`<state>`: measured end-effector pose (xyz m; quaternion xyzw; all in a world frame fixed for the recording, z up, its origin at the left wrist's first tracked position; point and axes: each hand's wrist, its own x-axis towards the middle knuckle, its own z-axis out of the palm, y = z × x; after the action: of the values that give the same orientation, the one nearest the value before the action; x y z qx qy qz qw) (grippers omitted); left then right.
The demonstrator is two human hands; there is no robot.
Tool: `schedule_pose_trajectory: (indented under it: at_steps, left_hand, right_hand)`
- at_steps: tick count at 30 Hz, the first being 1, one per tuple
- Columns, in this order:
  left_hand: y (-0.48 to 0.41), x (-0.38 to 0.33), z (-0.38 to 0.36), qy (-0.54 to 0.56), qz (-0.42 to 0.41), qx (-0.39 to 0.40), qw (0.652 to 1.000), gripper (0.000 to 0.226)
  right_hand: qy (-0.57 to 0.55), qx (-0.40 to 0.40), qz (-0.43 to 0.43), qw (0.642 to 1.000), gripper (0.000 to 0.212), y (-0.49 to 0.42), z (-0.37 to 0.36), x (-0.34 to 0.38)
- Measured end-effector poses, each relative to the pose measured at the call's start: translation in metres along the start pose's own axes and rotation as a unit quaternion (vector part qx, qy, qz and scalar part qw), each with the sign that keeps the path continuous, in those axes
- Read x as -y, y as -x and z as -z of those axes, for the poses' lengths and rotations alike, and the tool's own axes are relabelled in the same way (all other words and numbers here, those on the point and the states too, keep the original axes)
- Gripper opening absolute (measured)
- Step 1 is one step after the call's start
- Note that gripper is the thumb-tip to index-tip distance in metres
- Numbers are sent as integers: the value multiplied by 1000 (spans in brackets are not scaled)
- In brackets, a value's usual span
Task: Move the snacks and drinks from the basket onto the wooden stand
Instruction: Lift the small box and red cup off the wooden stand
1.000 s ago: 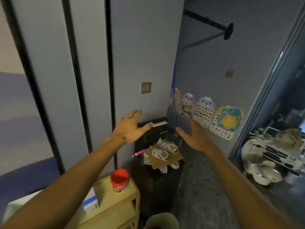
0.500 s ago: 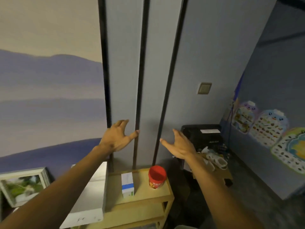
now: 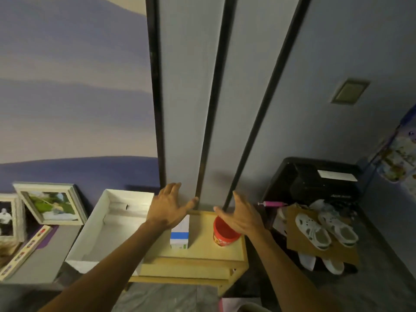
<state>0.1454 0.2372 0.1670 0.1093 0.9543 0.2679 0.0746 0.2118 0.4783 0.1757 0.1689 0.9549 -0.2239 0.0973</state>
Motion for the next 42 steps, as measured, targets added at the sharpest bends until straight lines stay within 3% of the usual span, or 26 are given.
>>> schedule_pose_trajectory:
  at_steps: [5,13,17,21,29,42]
  left_hand:
    - [-33,47,-100,-40,72,6,997,125]
    - [-52,107,-234,1,149,17,989,148]
    - [-51,121,-268,10,157,0,988,138]
    - [-49,126,-278,32,135,-44,989,114]
    - [-51,102,-226,36,112,-74,990,96]
    - [-16,-24,22,121,-64,-71,988,91]
  right_hand:
    - [17,-2,8,1000,123,-61,-79,-64]
    - [24,-30,-24,999,148,-122,-184,-136]
    - [-21,-50,-23,998,150,-124,-211,-145]
    - [-34,-68,-19,997,144,-127,-218,-143]
    - [-40,-100,0,994,138,-119,-161,-111]
    - [-50,-179,17,982,140,-12,73,-18]
